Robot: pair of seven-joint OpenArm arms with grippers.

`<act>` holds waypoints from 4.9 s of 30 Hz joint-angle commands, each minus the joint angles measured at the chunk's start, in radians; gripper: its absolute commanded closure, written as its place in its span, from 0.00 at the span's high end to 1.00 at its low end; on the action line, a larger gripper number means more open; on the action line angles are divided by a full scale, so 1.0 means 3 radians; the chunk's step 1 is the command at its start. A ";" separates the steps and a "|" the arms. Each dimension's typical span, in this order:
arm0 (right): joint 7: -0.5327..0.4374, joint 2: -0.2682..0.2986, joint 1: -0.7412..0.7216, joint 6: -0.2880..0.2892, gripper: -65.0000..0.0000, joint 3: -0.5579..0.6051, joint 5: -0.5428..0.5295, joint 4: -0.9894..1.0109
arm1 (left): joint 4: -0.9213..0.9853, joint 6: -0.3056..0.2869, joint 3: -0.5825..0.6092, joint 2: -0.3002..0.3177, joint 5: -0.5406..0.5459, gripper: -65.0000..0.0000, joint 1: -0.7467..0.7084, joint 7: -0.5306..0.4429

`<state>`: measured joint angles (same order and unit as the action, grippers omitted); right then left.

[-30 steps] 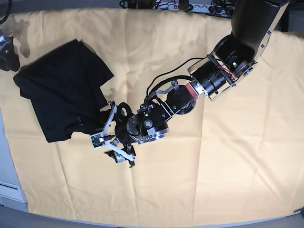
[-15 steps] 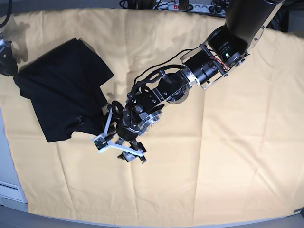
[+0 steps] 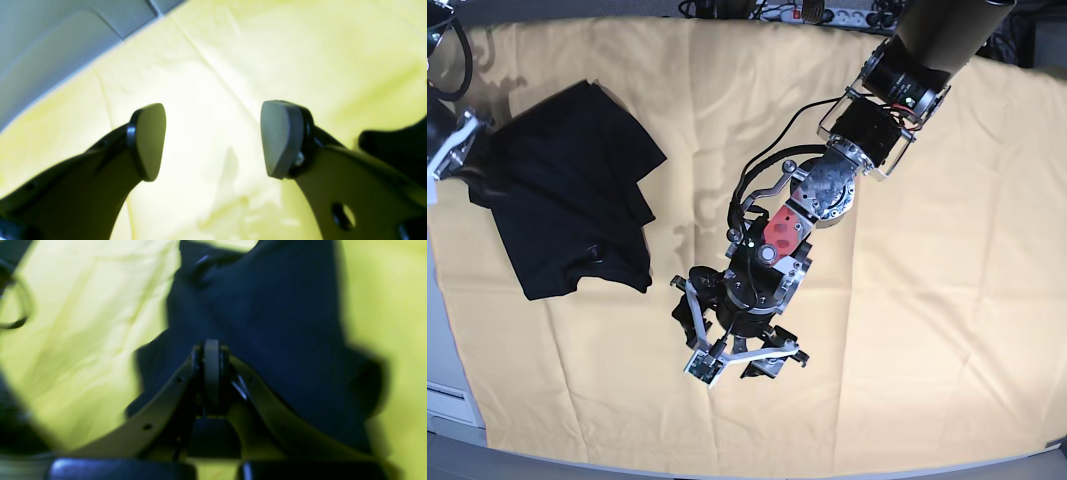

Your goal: Fold the T-shirt properly

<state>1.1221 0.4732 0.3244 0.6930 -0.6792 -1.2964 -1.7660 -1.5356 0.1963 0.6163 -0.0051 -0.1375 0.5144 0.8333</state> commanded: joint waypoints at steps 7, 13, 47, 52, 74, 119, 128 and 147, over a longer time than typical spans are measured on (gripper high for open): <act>-0.0220 0.0209 -0.0514 0.0017 0.00 0.0704 0.0535 -0.0048 | -0.0083 -0.0202 -0.0262 0.0122 0.0243 0.68 -0.0048 -0.0024; -0.0839 0.0264 -0.0811 0.0017 0.00 0.1479 0.1671 -0.0038 | -0.0155 -0.0359 -0.0295 0.0290 0.0310 0.68 -0.0081 0.0046; -0.2567 0.0223 -0.1536 -0.0895 0.00 0.1895 0.3503 0.1591 | -0.0161 -0.0359 -0.0295 0.0746 0.0327 0.68 -0.0127 0.0295; -0.2546 0.0215 -0.1563 -0.1455 0.00 0.1893 0.3550 0.1589 | -0.0161 -0.0360 -0.0295 0.0746 0.0327 0.68 -0.0126 0.0295; 0.0693 0.0373 -0.0916 0.0017 0.00 0.0167 -0.0624 0.0861 | -0.0397 -0.1406 -0.0295 0.0758 0.0980 0.00 -0.0126 0.0493; 0.0914 -0.0266 0.2708 0.0017 0.00 -0.0980 -0.0624 -0.0657 | -0.2735 -0.0744 -0.0301 0.3185 0.0729 0.00 -0.4049 0.1090; 0.0914 -0.0266 0.2759 0.0017 0.00 -0.0944 -0.0624 -0.0650 | -0.2687 -0.0651 -0.0519 0.3076 0.0615 0.00 -0.4546 0.0916; 0.0463 -0.0312 0.2759 0.0017 0.00 0.0389 0.0381 -0.0018 | -0.0884 -0.1368 -0.1212 0.2233 0.1624 0.00 -0.4676 0.0832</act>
<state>1.2594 0.3695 1.1324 0.6960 -0.5526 -1.1709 -1.7607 -1.7908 -0.2134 0.2546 0.6540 0.3439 -0.8707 1.0698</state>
